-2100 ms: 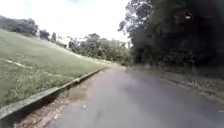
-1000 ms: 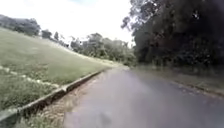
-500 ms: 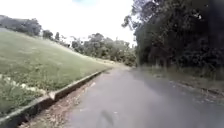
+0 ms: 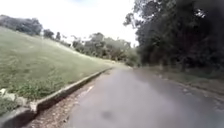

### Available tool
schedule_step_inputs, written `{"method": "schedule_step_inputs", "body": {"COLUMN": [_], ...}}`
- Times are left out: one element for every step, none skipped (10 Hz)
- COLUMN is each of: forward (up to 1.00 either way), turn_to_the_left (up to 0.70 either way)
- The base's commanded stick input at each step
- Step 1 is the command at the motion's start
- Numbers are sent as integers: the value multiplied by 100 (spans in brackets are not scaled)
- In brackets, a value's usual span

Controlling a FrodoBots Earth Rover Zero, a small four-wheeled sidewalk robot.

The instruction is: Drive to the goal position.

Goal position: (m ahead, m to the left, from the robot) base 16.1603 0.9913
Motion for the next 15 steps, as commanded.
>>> {"method": "schedule_step_inputs", "body": {"forward": [100,100,100,100,100,100,100,100,100,100,100,100,100,100,100], "turn_to_the_left": [0,-33,-5,0,0,0,-2,-40,-40,-17,0,0,0,0,0]}}
